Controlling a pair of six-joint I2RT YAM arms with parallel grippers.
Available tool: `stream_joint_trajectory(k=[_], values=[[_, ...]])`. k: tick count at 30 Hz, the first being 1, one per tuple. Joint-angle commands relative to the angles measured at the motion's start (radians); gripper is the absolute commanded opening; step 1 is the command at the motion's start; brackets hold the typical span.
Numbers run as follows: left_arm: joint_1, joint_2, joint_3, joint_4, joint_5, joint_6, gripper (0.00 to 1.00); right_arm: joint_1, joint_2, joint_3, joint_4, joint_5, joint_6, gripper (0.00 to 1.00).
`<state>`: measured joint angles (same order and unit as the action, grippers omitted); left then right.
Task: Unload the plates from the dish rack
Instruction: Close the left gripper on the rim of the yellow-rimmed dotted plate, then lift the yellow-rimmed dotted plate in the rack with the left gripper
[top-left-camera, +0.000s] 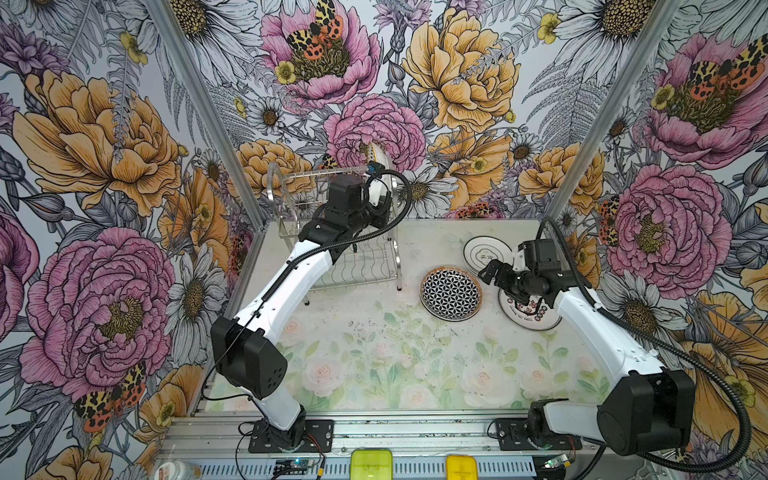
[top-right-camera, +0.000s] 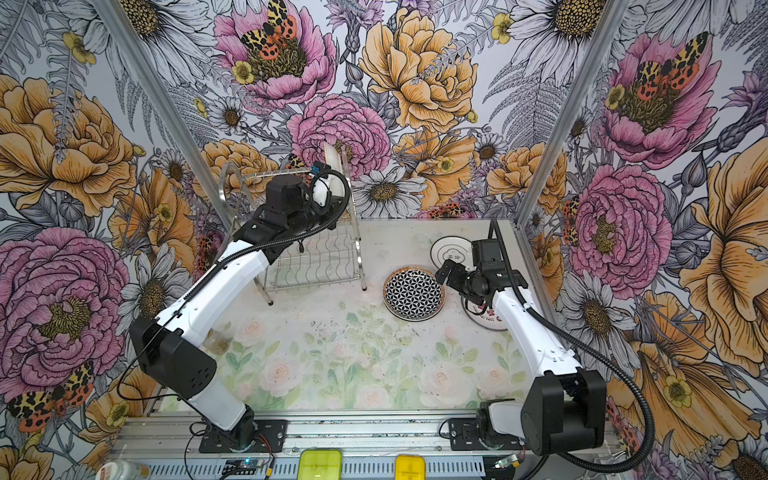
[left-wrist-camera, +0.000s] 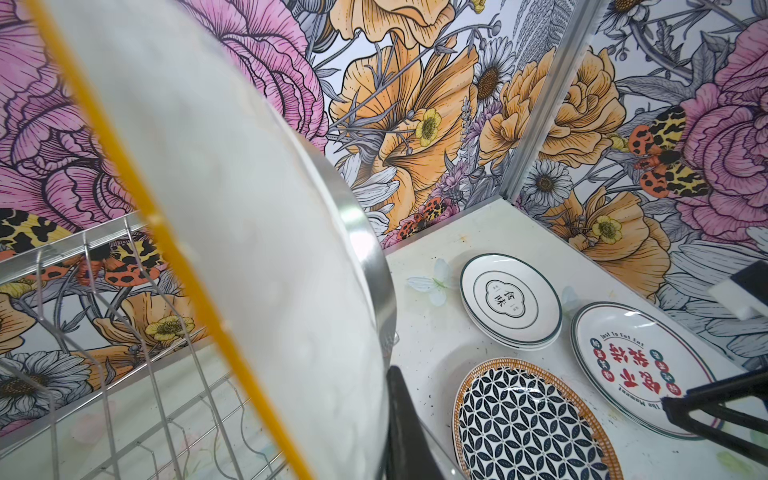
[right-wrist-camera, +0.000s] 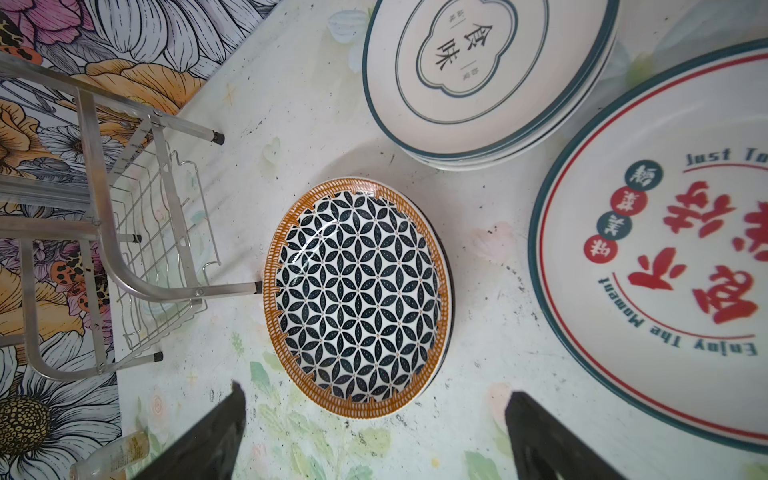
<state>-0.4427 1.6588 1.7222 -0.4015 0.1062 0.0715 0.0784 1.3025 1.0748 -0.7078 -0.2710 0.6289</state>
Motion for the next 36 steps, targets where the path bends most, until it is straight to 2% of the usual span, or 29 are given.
stream_joint_trajectory(k=[1, 17, 26, 36], values=[[0.009, -0.01, -0.002, 0.063, -0.007, 0.032, 0.0, -0.007, -0.024, -0.003, 0.001, -0.012, -0.021, 0.99], [0.042, -0.047, -0.008, 0.11, 0.072, 0.041, 0.0, -0.016, -0.028, -0.01, 0.001, -0.02, -0.026, 0.99], [0.111, -0.086, -0.054, 0.174, 0.187, -0.015, 0.0, -0.018, -0.028, -0.013, 0.0, -0.019, -0.024, 0.99], [0.13, -0.119, -0.071, 0.208, 0.254, -0.023, 0.0, -0.019, -0.044, -0.023, 0.001, -0.018, -0.022, 0.99]])
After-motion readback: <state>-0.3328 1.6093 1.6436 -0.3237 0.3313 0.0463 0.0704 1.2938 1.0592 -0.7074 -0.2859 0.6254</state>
